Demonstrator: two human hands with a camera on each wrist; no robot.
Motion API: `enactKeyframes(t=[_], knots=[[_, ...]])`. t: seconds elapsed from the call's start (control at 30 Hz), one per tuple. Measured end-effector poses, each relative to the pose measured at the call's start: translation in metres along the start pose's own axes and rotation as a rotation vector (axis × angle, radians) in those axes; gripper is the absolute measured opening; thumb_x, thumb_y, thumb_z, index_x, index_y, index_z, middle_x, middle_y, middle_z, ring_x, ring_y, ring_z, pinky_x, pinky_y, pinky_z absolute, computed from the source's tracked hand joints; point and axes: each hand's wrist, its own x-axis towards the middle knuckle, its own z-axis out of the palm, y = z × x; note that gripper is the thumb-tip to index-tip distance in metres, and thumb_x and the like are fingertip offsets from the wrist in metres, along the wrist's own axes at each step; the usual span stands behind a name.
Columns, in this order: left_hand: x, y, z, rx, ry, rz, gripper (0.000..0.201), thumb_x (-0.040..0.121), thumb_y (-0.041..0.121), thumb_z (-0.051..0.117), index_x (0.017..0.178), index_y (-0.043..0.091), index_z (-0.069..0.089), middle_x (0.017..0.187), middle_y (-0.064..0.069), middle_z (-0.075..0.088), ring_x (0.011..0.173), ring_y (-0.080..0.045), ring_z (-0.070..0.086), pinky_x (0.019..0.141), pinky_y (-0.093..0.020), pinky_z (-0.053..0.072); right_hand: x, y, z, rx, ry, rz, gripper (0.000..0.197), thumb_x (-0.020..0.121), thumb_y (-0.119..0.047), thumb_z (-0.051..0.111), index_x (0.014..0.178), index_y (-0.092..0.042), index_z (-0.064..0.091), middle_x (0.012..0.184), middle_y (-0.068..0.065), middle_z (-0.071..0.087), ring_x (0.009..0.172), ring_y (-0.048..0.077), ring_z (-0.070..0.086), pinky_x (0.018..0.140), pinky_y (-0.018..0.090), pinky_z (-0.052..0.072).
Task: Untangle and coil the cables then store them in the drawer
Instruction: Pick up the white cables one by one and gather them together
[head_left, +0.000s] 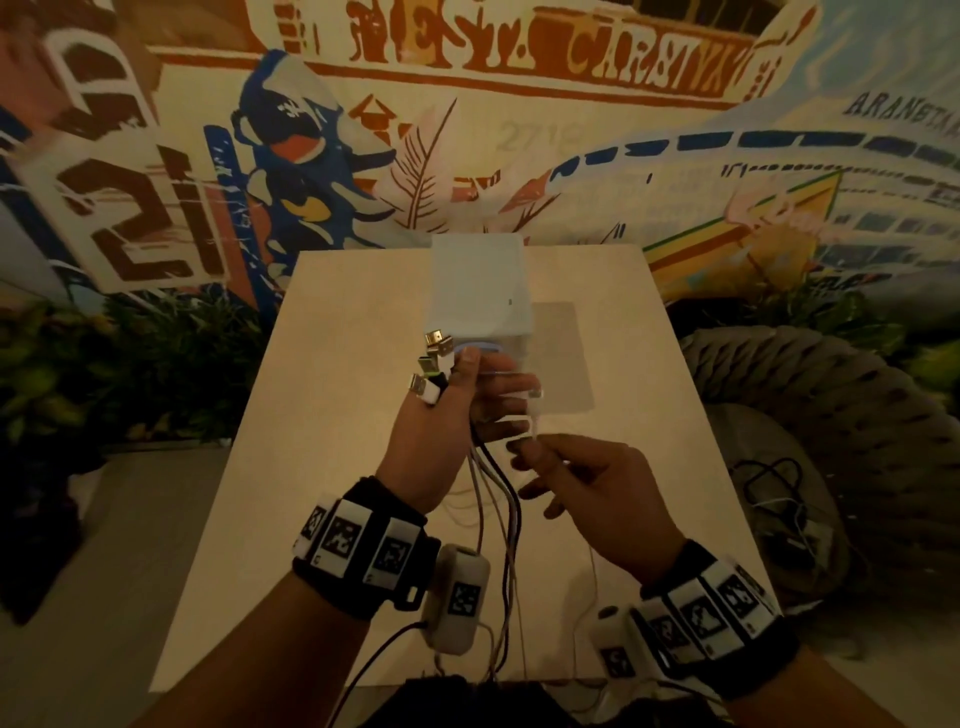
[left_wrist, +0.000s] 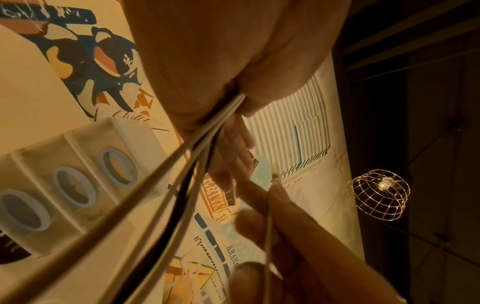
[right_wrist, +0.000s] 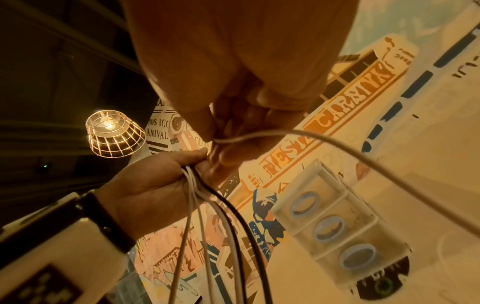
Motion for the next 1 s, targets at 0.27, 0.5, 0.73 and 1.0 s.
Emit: enactKeyframes(t=[0.27, 0.5, 0.73, 1.0], knots=[[-0.006, -0.001, 0.011, 0.138, -0.132, -0.061, 0.037, 0.101, 0.038, 0.042, 0.12, 0.019, 0.068, 0.12, -0.002, 0.074, 0.105, -0.022, 0.072, 0.078, -0.032, 0.06, 0.024, -0.027, -0.006, -0.183, -0.026, -0.163, 0.021, 0.101, -0.028, 0.056, 0.095, -0.023, 0.075, 0.072, -0.008, 0.07, 0.046, 0.01, 0.061, 0.051, 0.021, 0.051], [-0.003, 0.003, 0.003, 0.216, -0.1, 0.08, 0.036, 0.109, 0.024, 0.037, 0.094, -0.004, 0.054, 0.081, -0.001, 0.074, 0.081, -0.042, 0.067, 0.085, -0.063, 0.054, 0.024, -0.016, -0.002, -0.258, -0.225, -0.111, 0.026, 0.103, -0.031, 0.051, 0.084, -0.042, 0.065, 0.067, -0.011, 0.064, 0.054, 0.007, 0.06, 0.058, 0.021, 0.051], [0.008, 0.002, -0.025, 0.051, 0.038, 0.003, 0.04, 0.11, 0.037, 0.034, 0.076, 0.019, 0.047, 0.056, 0.005, 0.024, 0.049, -0.014, 0.013, 0.047, -0.027, 0.018, -0.019, 0.059, -0.029, -0.285, -0.442, 0.128, 0.041, 0.104, -0.043, 0.043, 0.077, -0.018, 0.061, 0.063, -0.016, 0.05, 0.059, 0.001, 0.046, 0.062, 0.013, 0.035], [0.012, 0.0, -0.049, -0.012, 0.16, -0.124, 0.04, 0.109, 0.04, 0.037, 0.075, 0.021, 0.046, 0.054, 0.008, 0.028, 0.043, -0.008, 0.016, 0.041, -0.018, 0.018, -0.112, 0.177, -0.085, -0.377, -0.32, 0.655, 0.064, 0.099, -0.06, 0.042, 0.102, -0.002, 0.068, 0.095, 0.009, 0.068, 0.101, 0.025, 0.064, 0.076, 0.014, 0.044]])
